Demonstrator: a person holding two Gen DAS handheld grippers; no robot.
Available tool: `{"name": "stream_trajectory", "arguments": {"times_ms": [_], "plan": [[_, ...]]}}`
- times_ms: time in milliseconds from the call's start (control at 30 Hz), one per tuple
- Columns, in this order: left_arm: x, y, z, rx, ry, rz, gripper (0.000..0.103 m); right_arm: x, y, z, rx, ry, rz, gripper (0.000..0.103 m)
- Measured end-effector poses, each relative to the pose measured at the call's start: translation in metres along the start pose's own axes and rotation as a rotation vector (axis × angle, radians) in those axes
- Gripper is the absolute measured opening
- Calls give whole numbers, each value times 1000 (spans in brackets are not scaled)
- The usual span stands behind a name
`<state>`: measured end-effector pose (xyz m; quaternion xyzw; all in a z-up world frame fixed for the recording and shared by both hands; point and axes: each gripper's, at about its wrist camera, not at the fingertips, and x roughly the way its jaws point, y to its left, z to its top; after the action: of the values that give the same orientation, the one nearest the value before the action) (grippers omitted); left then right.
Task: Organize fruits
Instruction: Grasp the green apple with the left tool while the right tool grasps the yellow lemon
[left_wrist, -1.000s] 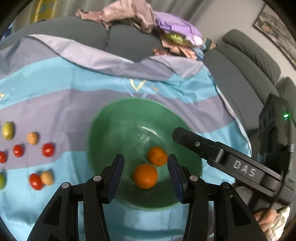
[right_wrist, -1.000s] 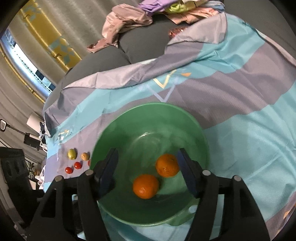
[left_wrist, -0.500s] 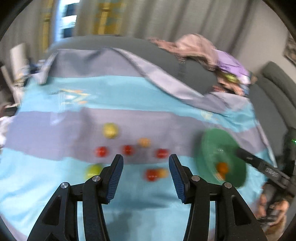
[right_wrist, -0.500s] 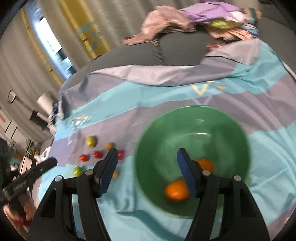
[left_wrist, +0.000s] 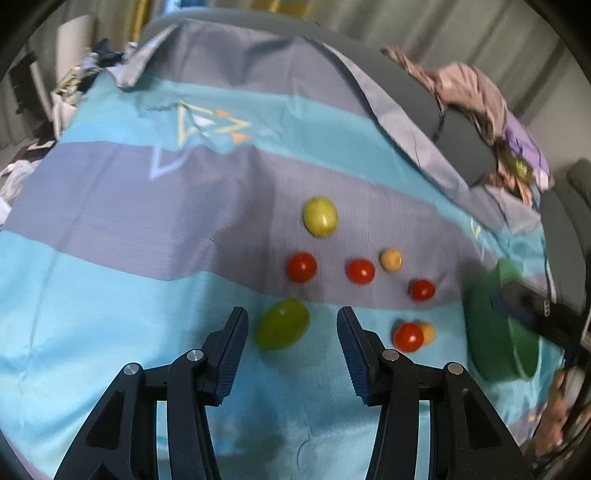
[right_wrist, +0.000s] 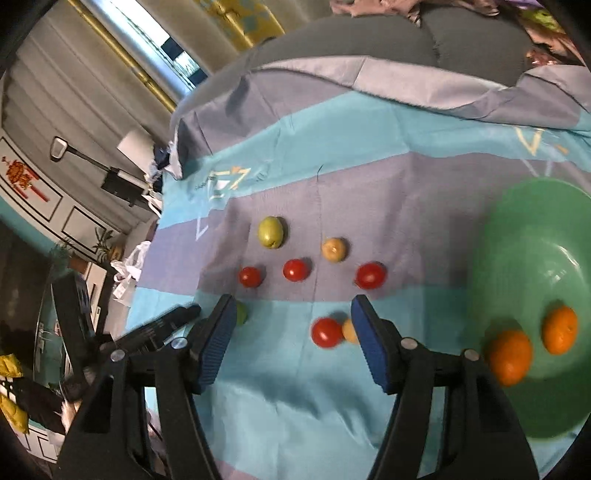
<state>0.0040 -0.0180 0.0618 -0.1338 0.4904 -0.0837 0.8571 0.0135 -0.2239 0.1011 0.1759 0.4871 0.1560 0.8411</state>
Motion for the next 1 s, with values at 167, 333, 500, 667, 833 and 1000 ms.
{"name": "stream_trajectory", "arguments": {"times_ms": [167, 333, 500, 667, 833, 1000], "plan": [[21, 4, -1, 3, 53, 19, 51, 45, 26, 29, -38, 77, -15, 61], [33, 8, -1, -11, 88, 15, 50, 92, 43, 56, -56, 136, -46, 55], [43, 9, -1, -11, 111, 13, 47, 135, 50, 68, -67, 183, -87, 53], [48, 11, -1, -16, 106, 16, 42, 158, 45, 68, -74, 207, -137, 48], [48, 8, -3, -14, 93, 19, 39, 173, 39, 64, -63, 224, -142, 43], [48, 11, 0, -48, 88, 12, 38, 171, 38, 63, -79, 196, -152, 35]]}}
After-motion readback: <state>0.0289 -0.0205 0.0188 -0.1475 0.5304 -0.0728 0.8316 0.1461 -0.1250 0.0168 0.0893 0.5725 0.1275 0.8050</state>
